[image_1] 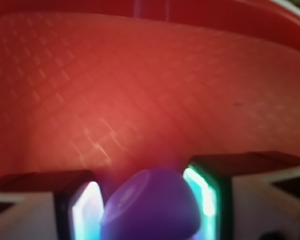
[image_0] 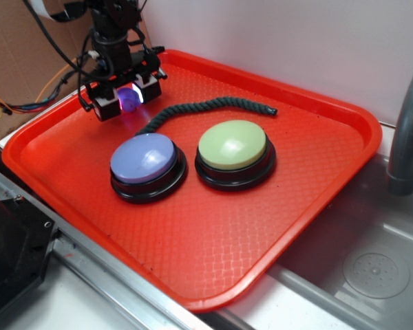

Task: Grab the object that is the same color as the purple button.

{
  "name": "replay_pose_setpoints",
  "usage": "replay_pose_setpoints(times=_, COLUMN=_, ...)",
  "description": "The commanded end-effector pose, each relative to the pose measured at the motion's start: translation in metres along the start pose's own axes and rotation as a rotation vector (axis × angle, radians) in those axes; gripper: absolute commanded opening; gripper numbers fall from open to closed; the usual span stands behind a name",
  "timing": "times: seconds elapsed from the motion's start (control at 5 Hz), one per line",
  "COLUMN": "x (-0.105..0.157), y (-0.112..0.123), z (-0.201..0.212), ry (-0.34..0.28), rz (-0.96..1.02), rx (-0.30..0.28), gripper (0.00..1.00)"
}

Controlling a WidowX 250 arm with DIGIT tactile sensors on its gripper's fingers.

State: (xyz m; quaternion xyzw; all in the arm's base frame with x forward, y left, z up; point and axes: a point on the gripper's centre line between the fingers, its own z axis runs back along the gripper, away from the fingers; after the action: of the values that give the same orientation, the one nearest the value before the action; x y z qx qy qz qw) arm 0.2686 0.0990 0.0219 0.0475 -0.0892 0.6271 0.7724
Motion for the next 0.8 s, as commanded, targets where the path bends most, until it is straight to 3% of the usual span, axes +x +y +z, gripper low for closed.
replay_pose_setpoints(times=0.0, x=0.001, y=0.002, z=0.076, ry=0.052, rz=-0.383, rx=-0.070, gripper=0.00)
replay_pose_setpoints(times=0.2, x=-0.022, y=0.008, z=0.094, ry=0.193, rz=-0.624, rx=-0.087, gripper=0.00)
replay_pose_setpoints(times=0.6, x=-0.075, y=0.027, z=0.129, ry=0.191, rz=-1.123, rx=-0.133, gripper=0.00)
